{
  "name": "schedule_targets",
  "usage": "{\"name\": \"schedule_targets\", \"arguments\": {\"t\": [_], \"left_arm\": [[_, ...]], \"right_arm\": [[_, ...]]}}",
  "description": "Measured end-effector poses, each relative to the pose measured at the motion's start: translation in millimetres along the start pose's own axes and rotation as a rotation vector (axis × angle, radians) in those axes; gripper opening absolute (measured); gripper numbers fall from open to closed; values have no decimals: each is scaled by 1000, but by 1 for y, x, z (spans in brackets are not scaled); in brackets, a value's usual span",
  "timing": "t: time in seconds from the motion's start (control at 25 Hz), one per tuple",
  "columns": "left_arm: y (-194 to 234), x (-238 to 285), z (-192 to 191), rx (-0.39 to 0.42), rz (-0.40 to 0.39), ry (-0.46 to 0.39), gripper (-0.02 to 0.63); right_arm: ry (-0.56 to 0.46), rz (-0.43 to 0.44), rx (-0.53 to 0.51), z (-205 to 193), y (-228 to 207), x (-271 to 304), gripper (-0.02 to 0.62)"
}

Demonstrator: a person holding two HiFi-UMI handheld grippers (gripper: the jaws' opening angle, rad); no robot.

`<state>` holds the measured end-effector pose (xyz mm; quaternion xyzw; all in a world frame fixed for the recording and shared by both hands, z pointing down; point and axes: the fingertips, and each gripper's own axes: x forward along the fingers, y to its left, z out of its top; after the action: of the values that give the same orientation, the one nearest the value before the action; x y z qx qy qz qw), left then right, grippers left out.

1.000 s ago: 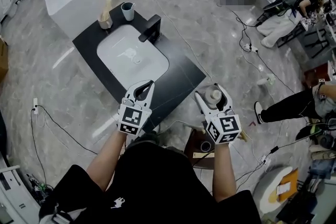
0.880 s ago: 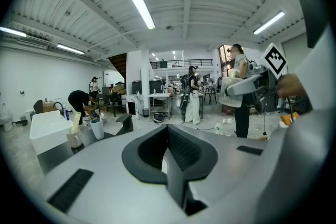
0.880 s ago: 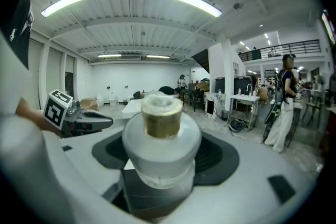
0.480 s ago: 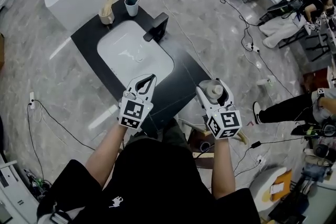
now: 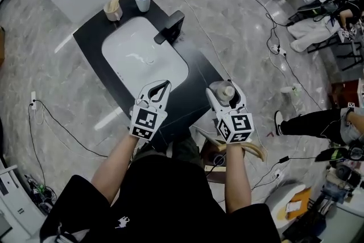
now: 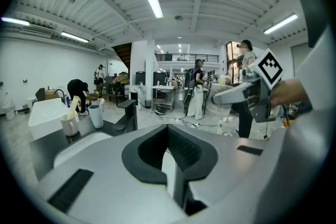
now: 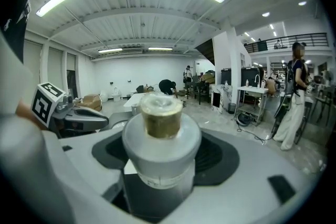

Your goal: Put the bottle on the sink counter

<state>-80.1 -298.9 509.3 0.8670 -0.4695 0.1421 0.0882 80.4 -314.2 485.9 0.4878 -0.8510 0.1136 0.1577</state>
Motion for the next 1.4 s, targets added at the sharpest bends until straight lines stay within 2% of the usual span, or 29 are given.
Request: {"name": "schedule_targets", "arguments": {"t": [0.48, 0.88, 1.12, 1.28, 1.4], "left_arm": [[-2, 43, -16, -32, -20, 31, 2], [7, 72, -35, -29, 54, 54, 2], [-4, 91, -50, -52, 49, 92, 2], [-4, 102, -65, -33, 92, 130, 2], [-6, 108, -72, -45, 95, 147, 2]], "right_arm": [[41, 9, -9, -37, -28, 56, 334], [63, 16, -4, -76, -50, 95, 334], [70, 25, -9, -95, -63, 111, 334], [79, 36, -15, -110, -67, 119, 334], [90, 38, -11, -121, -73, 123, 334]]}}
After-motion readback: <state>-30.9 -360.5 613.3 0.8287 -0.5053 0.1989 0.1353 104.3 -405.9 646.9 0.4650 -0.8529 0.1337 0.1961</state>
